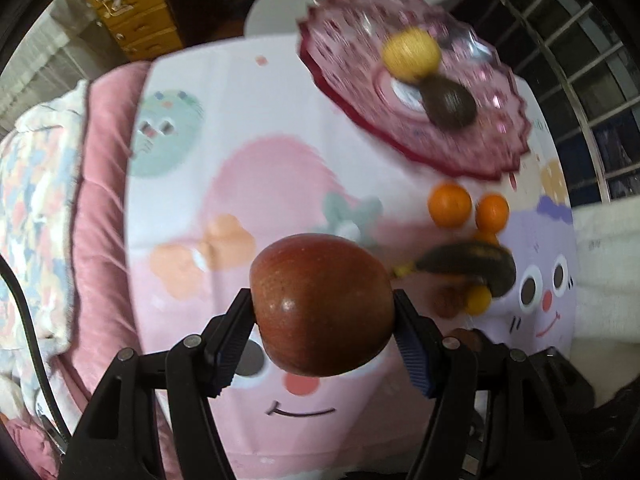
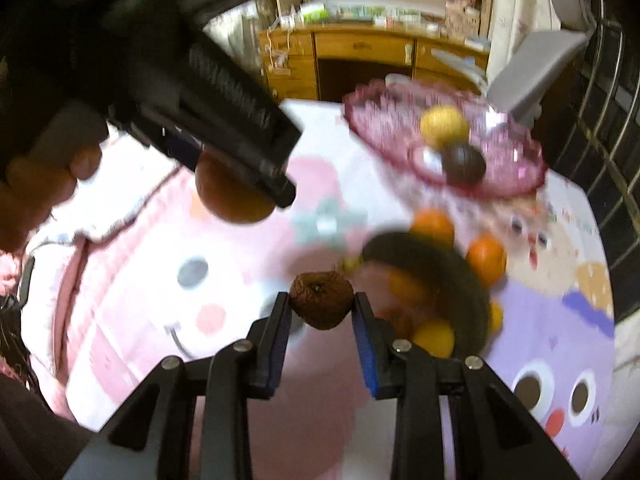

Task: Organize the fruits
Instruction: 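Carry the apple and brown fruit into the pink bowl and open both tools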

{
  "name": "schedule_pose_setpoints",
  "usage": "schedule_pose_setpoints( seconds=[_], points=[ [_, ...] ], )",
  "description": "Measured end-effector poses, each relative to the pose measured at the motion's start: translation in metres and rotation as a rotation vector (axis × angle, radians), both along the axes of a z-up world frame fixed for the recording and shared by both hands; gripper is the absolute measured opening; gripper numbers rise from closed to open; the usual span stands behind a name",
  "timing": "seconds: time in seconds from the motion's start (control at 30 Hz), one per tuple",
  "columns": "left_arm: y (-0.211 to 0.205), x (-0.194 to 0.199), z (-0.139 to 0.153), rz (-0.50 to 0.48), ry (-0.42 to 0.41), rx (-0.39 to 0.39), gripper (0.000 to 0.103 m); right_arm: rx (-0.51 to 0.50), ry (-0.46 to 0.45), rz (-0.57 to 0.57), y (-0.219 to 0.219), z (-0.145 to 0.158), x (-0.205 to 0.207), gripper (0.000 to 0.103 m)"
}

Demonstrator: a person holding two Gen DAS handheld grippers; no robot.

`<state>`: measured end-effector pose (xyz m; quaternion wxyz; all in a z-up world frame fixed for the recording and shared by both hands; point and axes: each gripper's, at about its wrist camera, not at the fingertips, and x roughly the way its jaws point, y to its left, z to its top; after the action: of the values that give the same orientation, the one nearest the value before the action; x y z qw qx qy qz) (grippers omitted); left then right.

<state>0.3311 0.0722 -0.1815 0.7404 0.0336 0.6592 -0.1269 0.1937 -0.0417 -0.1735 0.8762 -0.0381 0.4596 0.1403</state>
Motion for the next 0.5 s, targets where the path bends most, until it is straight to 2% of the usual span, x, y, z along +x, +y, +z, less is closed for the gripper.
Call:
schedule_pose_setpoints(
  seconds=[0.17,0.3,0.5],
  points=[
    [0.005,0.03,0.028,0.008,-0.078,0.004,0.066,0.006,-0.111,0.012,0.007,0.033,0.028,0.031],
    [-0.004,0.055,0.049,0.003,-0.145,-0.009,0.066,0.018,-0.169,-0.032,0.0,0.053,0.048,0.031],
    [-0.029,0.094,0.07,-0.029,-0.242,-0.033,0.066,0.019,-0.185,-0.096,-0.02,0.055,0.082,0.031]
  ],
)
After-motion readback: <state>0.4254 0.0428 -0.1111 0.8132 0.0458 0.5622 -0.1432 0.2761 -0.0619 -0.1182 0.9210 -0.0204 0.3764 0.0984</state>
